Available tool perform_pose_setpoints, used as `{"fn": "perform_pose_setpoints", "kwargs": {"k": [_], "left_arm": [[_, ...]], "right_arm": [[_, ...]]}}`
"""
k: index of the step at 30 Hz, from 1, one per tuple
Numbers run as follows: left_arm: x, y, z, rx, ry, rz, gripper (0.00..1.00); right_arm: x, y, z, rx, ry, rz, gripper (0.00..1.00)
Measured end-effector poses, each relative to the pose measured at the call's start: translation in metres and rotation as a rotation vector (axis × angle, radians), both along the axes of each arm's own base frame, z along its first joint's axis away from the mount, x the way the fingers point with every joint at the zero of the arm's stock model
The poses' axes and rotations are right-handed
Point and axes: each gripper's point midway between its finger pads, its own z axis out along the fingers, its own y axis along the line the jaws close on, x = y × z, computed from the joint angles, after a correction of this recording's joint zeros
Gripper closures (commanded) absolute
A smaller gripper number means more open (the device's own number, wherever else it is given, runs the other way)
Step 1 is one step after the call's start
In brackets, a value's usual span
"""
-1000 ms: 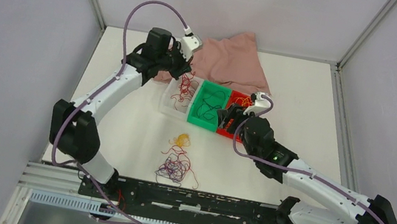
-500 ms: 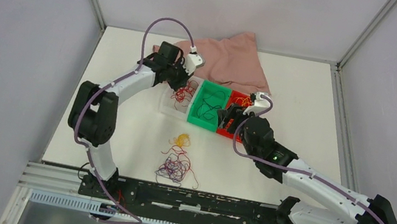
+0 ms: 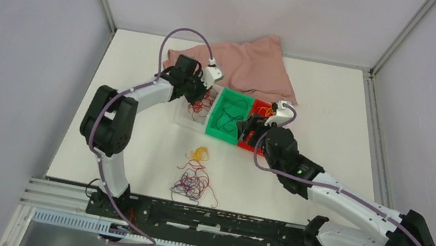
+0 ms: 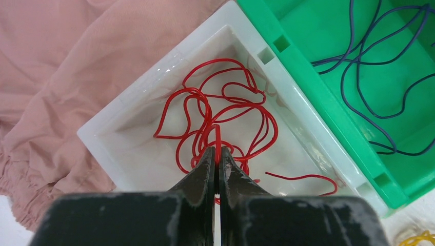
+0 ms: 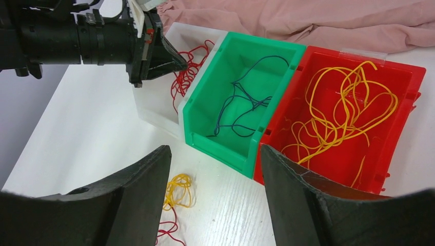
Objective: Untangle the cables
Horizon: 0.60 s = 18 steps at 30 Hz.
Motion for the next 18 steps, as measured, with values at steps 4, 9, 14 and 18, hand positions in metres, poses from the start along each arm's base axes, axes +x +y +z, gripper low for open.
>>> {"fn": "perform_pose_setpoints", "kwargs": {"k": [4,9,14,18], "left_arm": [[0.002,0.000,-0.012,0.010,0.008,0.001,0.62],[0.002,0.002,-0.017,0.027,0.020,0.011,0.39],[0.002,0.001,0.003,0.030,0.036,0.008,0.01],[0.003,-0.005,0.052,-0.013,-0.004,-0.005,0.01]], "right_arm": [[0.001,0.005,-0.005,0.001,0.010,0.021,0.28],[-0.001,0.012,-0.010,-0.007,0.023,0.058,0.25],[-0.006,0.023,-0.015,-0.038,0.044,0.129,0.25],[-0.007,0.048,-0.028,-0.072,0.095,0.220,0.25]]}}
